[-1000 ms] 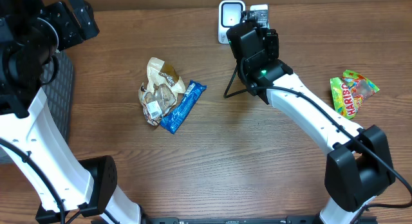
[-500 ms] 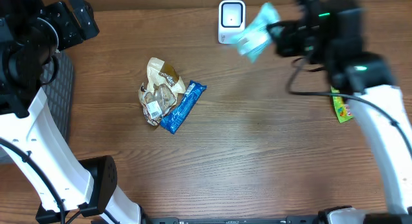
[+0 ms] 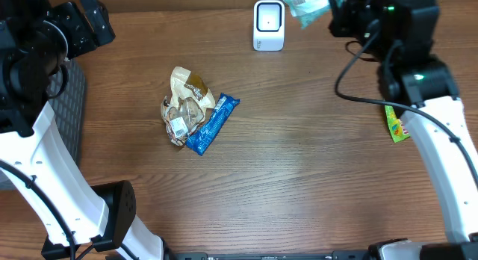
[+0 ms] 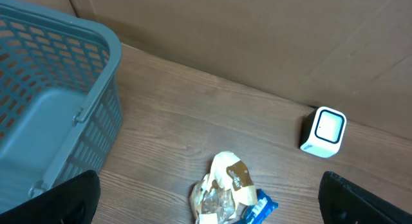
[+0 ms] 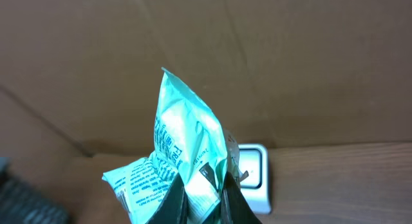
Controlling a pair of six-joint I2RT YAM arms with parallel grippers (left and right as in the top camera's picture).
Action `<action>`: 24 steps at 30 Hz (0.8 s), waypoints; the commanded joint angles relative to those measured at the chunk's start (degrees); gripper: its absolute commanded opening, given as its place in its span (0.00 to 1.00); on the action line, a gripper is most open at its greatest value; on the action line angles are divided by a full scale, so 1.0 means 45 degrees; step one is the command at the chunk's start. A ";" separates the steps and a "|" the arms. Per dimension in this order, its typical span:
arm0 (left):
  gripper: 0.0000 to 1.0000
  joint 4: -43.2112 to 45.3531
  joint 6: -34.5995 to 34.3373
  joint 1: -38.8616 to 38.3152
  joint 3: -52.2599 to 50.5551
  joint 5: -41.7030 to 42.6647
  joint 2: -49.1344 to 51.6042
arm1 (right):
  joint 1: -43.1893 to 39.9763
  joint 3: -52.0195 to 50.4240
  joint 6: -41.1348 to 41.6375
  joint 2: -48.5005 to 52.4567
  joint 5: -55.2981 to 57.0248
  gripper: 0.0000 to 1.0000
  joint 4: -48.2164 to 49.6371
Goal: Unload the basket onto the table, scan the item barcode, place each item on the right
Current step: 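Lift the light green packet toward the white scanner, then hold the light green packet in front of the white scanner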
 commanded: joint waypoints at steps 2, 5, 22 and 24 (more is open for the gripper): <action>1.00 0.0024 -0.0078 0.0063 0.0034 -0.0155 0.0092 | 0.0991 0.0185 -0.0379 0.0913 0.3191 0.04 0.0680; 1.00 0.0024 -0.0078 0.0063 0.0034 -0.0155 0.0087 | 0.1399 0.0185 -0.0393 0.1394 0.4133 0.04 0.1209; 1.00 0.0024 -0.0078 0.0063 0.0034 -0.0155 0.0087 | 0.2705 0.0185 -0.5260 0.4585 0.7431 0.04 0.5746; 1.00 0.0024 -0.0078 0.0063 0.0034 -0.0160 0.0087 | 0.3036 0.0185 -0.7082 0.5421 0.7932 0.04 0.7106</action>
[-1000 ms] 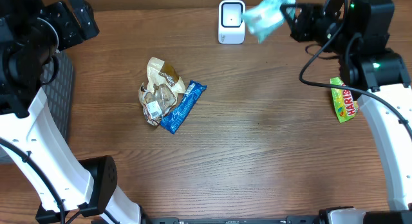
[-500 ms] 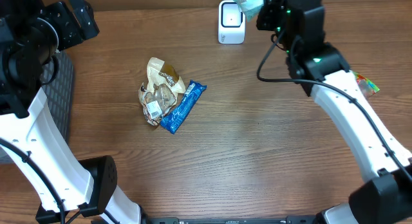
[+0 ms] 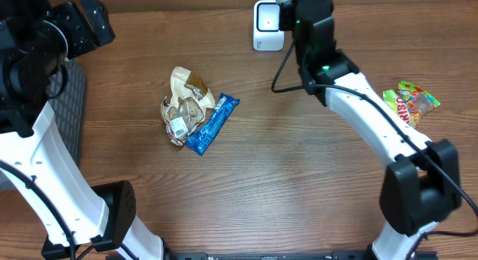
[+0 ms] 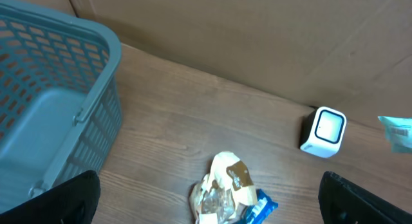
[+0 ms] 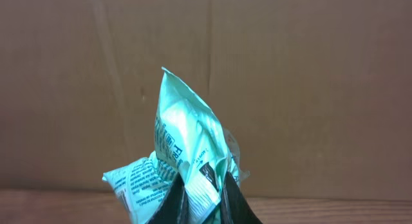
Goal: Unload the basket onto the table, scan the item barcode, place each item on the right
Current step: 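Hold the light green packet in front of the white scanner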
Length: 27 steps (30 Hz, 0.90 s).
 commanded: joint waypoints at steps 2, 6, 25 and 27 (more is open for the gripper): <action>1.00 0.0010 -0.0073 0.0063 0.0034 -0.0155 0.0092 | 0.0738 0.0194 -0.4109 0.1559 0.1991 0.04 0.2521; 1.00 0.0010 -0.0073 0.0063 0.0034 -0.0151 0.0087 | 0.1277 0.0194 -0.7286 0.3283 0.2871 0.04 0.6086; 1.00 0.0010 -0.0073 0.0063 0.0034 -0.0151 0.0087 | 0.0262 0.0194 -1.0758 0.5901 0.0389 0.04 0.9568; 1.00 0.0010 -0.0073 0.0063 0.0034 -0.0151 0.0087 | 0.0107 0.0194 -1.0758 0.5901 0.0287 0.04 0.9573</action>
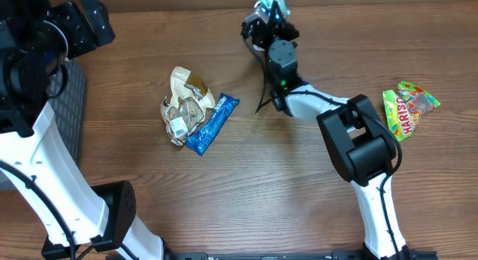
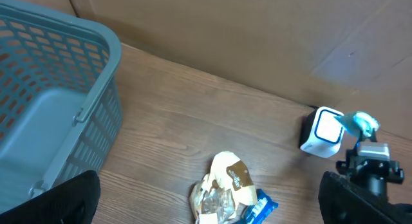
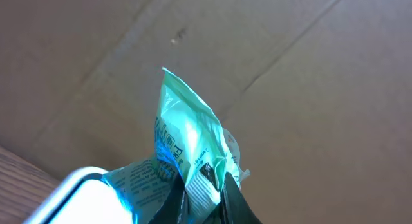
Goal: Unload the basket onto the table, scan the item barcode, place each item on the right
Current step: 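Hold the light green packet in front of the white scanner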
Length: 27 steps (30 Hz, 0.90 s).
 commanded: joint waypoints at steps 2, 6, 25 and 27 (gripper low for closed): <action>1.00 0.0019 -0.0078 0.0063 0.0034 -0.0151 0.0092 | -0.0457 0.0204 -0.0039 0.0058 -0.0549 0.04 0.0199; 1.00 0.0019 -0.0078 0.0063 0.0034 -0.0155 0.0087 | -0.0539 0.0204 -0.0044 0.0058 -0.1132 0.04 0.0248; 1.00 0.0019 -0.0078 0.0063 0.0034 -0.0151 0.0087 | -0.0675 0.0204 -0.0913 0.0063 -0.2225 0.04 0.0903; 1.00 0.0019 -0.0078 0.0063 0.0034 -0.0151 0.0087 | -0.0675 0.0204 -0.1253 0.0063 -0.2147 0.04 0.1205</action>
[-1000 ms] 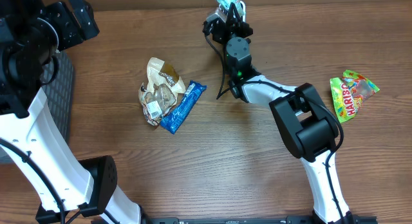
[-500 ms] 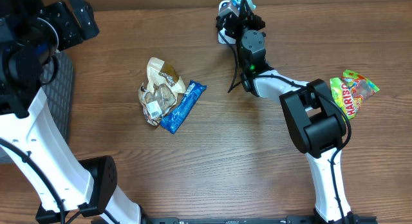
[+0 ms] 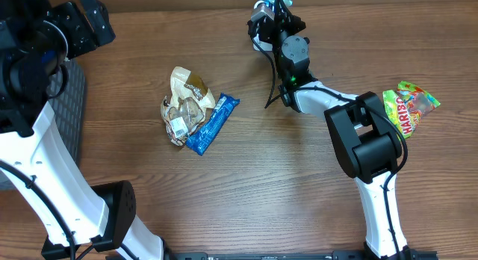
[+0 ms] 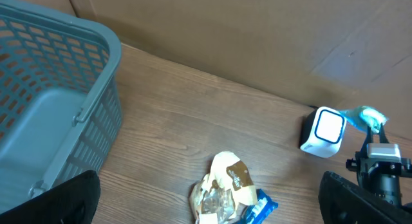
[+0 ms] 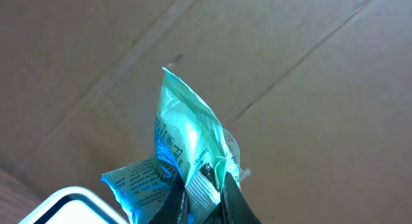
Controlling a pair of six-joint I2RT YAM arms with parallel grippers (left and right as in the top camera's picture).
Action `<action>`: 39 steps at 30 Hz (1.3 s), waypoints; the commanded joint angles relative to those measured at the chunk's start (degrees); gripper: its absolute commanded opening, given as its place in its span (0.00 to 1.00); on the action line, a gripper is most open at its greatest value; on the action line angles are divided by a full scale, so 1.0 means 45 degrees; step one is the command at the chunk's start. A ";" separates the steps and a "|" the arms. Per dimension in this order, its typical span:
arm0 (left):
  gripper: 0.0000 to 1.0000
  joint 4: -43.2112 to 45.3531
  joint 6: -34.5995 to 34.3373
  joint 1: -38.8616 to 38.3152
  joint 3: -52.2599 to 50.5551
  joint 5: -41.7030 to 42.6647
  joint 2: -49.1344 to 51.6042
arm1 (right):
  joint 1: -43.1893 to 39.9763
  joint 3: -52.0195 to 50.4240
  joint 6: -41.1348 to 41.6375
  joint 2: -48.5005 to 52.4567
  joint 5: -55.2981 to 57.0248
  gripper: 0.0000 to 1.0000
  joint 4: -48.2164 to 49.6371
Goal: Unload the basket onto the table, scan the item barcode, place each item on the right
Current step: 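Hold the light green packet in front of the white scanner, then carry the light green packet right and release it on the Haribo bag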
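Note:
My right gripper [image 5: 201, 193] is shut on a crumpled mint-green packet [image 5: 187, 143], which it holds up at the back edge of the table. The white scanner [image 4: 324, 130] stands just below and beside it. Only its top corner [image 5: 67, 208] shows in the right wrist view, and blue light falls on the packet's printed lower flap. From overhead the packet and the right gripper [image 3: 275, 13] cover most of the scanner. My left gripper [image 4: 207, 179] hangs open high over the table's left side, far from the scanner.
A blue-grey basket [image 4: 58, 102] stands at the left. A beige snack bag [image 3: 185, 101] and a blue bar [image 3: 213, 122] lie together left of centre. A colourful gummy bag [image 3: 408, 107] lies at the right edge. A cardboard wall [image 5: 309, 89] closes the back.
My right gripper and the packet have shifted slightly to the right over the scanner. In the right wrist view the scanner's top sits lower. The left arm has not moved.
My right gripper first held the green packet up to the right of the scanner. Then it was close beside the scanner. After that it held the packet right at the scanner with blue light on it, and it stays there now.

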 commanded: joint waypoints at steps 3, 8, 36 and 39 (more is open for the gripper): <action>1.00 0.0024 -0.0078 0.0063 0.0034 -0.0155 0.0087 | -0.0053 0.0204 -0.1559 0.0063 0.0015 0.04 0.0986; 1.00 0.0024 -0.0078 0.0063 0.0034 -0.0151 0.0092 | 0.0049 0.0204 -0.2754 0.0058 0.0019 0.04 0.1049; 1.00 0.0024 -0.0078 0.0063 0.0034 -0.0155 0.0087 | 0.0685 0.0204 -0.3390 0.0058 -0.0228 0.04 0.0860; 1.00 0.0024 -0.0078 0.0063 0.0034 -0.0151 0.0092 | 0.0714 0.0204 -0.3342 0.0063 -0.0223 0.04 0.0865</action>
